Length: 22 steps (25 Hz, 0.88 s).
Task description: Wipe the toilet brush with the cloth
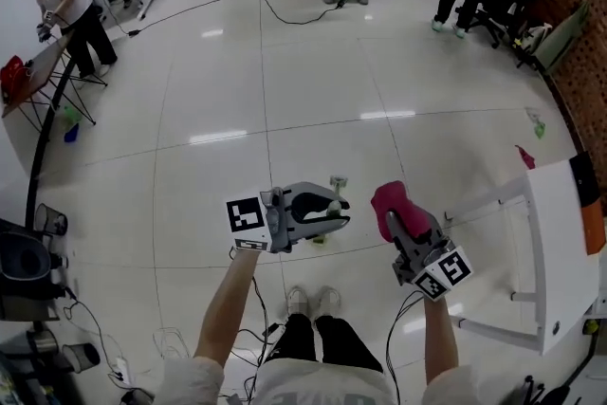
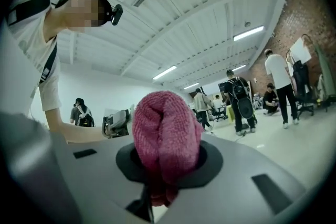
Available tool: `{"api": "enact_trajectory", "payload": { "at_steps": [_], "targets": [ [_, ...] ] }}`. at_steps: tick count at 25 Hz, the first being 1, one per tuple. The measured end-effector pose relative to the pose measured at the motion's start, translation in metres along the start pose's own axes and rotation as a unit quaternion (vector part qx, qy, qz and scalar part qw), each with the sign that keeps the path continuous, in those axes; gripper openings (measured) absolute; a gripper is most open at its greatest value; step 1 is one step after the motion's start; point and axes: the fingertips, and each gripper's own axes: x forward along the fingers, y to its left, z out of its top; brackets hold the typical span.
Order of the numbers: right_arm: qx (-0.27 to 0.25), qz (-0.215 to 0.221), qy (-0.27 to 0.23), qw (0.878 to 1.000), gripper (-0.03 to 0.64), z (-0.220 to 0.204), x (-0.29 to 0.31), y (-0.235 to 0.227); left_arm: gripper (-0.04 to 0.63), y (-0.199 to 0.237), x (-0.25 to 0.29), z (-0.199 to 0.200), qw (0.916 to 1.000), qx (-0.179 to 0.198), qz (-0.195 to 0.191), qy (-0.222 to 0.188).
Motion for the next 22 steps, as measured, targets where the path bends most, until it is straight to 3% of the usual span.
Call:
{"api": "enact_trajectory", "payload": {
  "at_steps": [3, 6, 13, 17, 22],
  "targets": [
    [-0.001, -0.015, 0.019, 1.0, 0.069, -0.051, -0.008, -0.024, 0.066, 0.021, -0.005, -0.063, 0.9987, -0.049, 0.01, -0.008],
    [0.008, -0.036, 0.032, 0.999, 0.069, -0.116, -0.013, -0.049, 0.066, 0.048, -0.013, -0.151, 0.9956, -0.088, 0.027, 0.016],
    [0.05, -0.048, 0.103, 0.992, 0.069, -0.29, -0.025, -0.1, 0.066, 0.095, -0.031, -0.342, 0.9823, -0.18, 0.03, 0.043],
    [0.086, -0.056, 0.116, 0.988, 0.069, -0.366, -0.026, -0.111, 0.066, 0.1, -0.052, -0.417, 0.9725, -0.229, 0.032, 0.026],
    [0.118, -0.062, 0.125, 0.983, 0.069, -0.42, -0.031, -0.122, 0.066, 0.111, -0.065, -0.492, 0.9614, -0.27, 0.034, 0.039]
  ]
}}
